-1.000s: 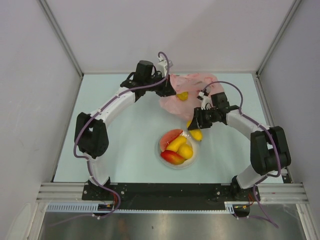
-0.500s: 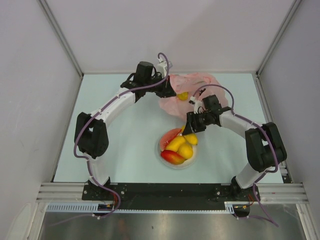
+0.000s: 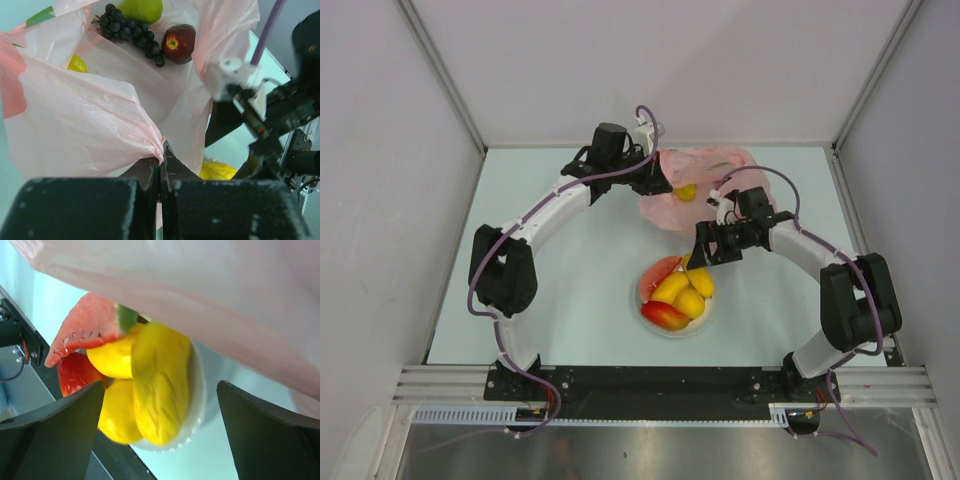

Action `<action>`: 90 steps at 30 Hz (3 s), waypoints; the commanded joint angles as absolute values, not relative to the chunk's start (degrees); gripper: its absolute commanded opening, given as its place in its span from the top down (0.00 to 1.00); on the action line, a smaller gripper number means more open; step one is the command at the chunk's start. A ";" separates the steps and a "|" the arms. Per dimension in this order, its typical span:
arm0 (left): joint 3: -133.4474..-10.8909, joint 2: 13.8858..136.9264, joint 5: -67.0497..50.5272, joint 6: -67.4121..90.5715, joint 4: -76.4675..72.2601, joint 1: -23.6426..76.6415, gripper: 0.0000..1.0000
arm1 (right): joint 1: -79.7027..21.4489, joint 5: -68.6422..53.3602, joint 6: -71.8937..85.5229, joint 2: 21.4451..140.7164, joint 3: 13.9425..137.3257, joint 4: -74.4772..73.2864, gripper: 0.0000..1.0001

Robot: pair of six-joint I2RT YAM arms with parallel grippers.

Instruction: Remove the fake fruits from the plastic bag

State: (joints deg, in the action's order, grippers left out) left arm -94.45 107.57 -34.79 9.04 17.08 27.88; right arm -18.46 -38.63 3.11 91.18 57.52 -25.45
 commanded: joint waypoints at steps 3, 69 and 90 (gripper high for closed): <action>-94.83 104.68 -36.56 8.88 16.00 28.12 1.00 | -14.59 -39.10 -3.59 84.21 65.73 -33.75 0.01; -104.07 107.06 -43.59 -3.52 21.80 28.74 1.00 | -7.13 -38.60 -28.30 97.21 80.26 -36.21 0.60; -112.24 102.66 -36.83 -2.81 20.65 30.59 1.00 | -13.97 -30.86 -34.88 97.73 78.41 -29.27 0.49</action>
